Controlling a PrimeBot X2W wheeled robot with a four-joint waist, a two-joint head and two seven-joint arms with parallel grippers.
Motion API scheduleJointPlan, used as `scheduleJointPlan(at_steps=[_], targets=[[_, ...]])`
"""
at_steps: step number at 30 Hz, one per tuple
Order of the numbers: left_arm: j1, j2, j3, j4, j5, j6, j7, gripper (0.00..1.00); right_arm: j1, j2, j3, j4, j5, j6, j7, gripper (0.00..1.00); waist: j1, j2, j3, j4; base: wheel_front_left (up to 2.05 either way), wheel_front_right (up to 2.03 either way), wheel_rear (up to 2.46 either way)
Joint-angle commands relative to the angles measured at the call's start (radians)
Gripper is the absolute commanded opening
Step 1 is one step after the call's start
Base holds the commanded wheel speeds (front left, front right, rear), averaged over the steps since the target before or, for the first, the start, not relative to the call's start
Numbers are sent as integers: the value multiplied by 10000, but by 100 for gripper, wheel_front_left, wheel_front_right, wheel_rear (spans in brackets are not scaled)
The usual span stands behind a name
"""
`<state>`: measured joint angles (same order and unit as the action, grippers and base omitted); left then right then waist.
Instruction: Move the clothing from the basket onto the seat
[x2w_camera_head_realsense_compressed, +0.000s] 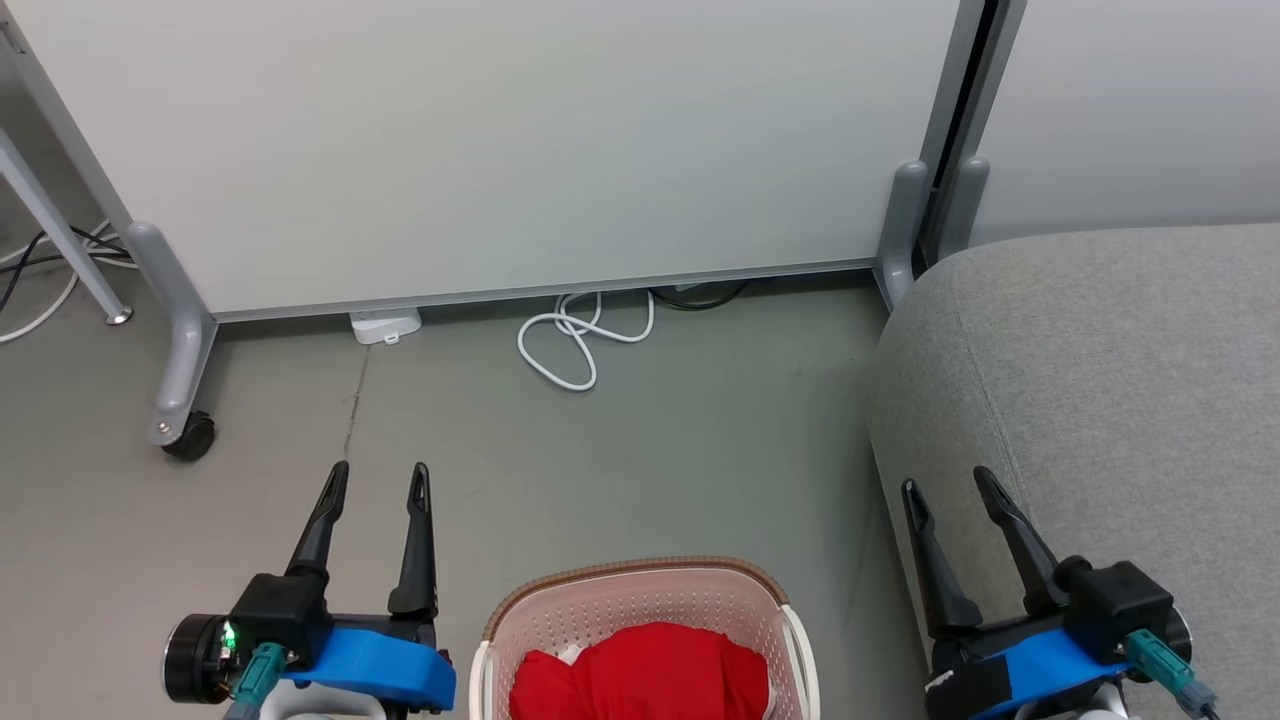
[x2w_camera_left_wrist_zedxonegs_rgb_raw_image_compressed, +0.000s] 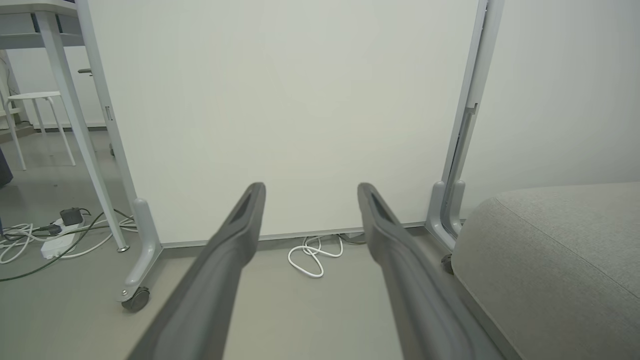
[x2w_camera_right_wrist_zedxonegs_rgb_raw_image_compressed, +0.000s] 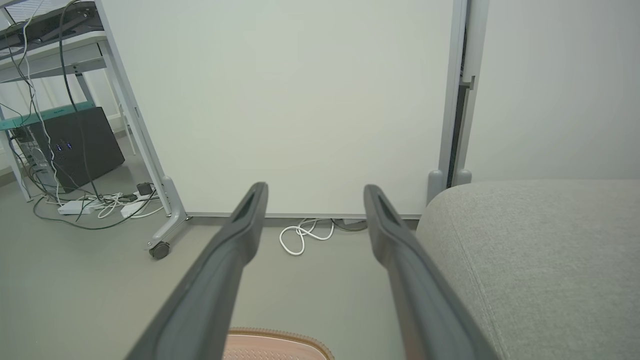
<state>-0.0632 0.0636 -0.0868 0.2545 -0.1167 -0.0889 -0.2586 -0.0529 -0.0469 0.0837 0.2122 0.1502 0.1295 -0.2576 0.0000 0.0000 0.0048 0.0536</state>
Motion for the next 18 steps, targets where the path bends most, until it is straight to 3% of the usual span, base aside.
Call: scheduleJointPlan(at_steps=[1,18], targets=[[11,10,-22,33,193,-53,-88,100,55,-62,1,60,-192,22,-97,100,0,0,-1,9,0,0,0],[16,-78,136,138,215,-175,-81,100,34,-61,-36,202,-217,19,-86,100,0,0,38,-1,0,0,0]])
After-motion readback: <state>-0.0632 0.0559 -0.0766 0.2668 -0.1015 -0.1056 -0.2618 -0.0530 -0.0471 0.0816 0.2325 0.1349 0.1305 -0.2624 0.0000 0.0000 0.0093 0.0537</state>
